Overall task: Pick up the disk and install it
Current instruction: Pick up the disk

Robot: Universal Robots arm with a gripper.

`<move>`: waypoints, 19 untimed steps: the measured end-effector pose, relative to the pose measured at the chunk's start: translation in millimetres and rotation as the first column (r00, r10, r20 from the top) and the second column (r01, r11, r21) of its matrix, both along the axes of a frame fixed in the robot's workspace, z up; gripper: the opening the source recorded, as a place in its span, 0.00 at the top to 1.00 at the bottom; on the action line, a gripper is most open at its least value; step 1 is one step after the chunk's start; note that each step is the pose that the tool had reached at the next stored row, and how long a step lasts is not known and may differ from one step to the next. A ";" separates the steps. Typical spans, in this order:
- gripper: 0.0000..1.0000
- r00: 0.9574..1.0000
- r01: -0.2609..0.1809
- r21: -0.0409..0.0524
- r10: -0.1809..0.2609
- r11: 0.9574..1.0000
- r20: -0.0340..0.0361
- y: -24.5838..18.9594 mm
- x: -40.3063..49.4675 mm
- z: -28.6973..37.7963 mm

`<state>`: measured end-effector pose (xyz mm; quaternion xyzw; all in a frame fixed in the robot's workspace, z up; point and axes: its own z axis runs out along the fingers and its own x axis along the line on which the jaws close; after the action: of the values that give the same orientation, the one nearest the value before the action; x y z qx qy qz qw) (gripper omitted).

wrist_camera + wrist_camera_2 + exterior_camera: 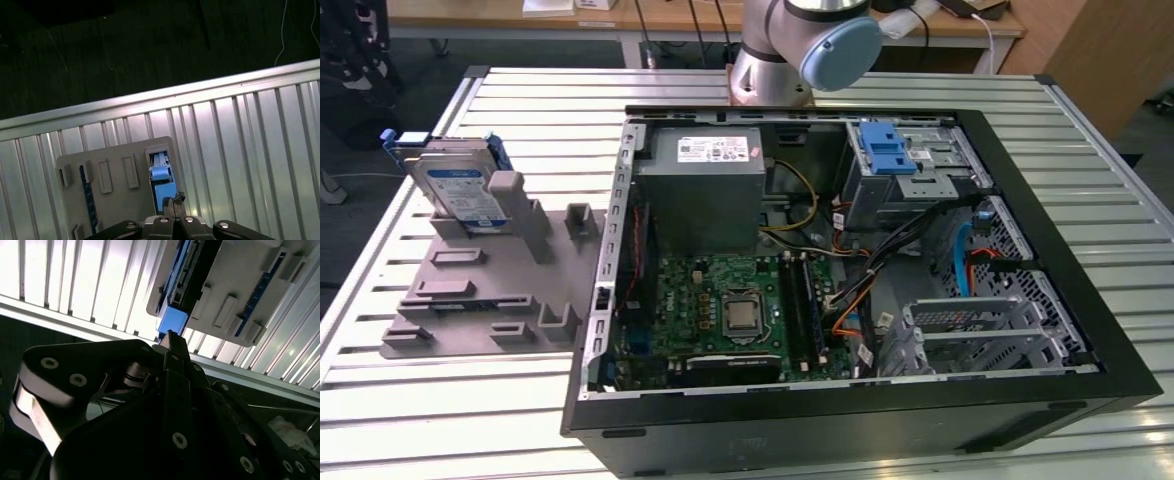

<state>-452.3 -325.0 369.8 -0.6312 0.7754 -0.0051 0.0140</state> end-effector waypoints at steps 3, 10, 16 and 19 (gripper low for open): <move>0.89 1.000 -0.023 0.000 0.023 1.000 0.000 -0.1 -0.1 -0.2; 0.89 1.000 -0.027 0.000 0.027 1.000 -0.004 -4.7 1.5 -2.1; 0.89 1.000 -0.026 0.003 0.026 1.000 -0.014 -7.4 6.7 -4.7; 0.89 1.000 -0.025 0.004 0.025 1.000 -0.014 -7.3 9.8 -5.7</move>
<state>-442.5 -332.3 364.0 -0.6407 0.7677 0.0007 0.0098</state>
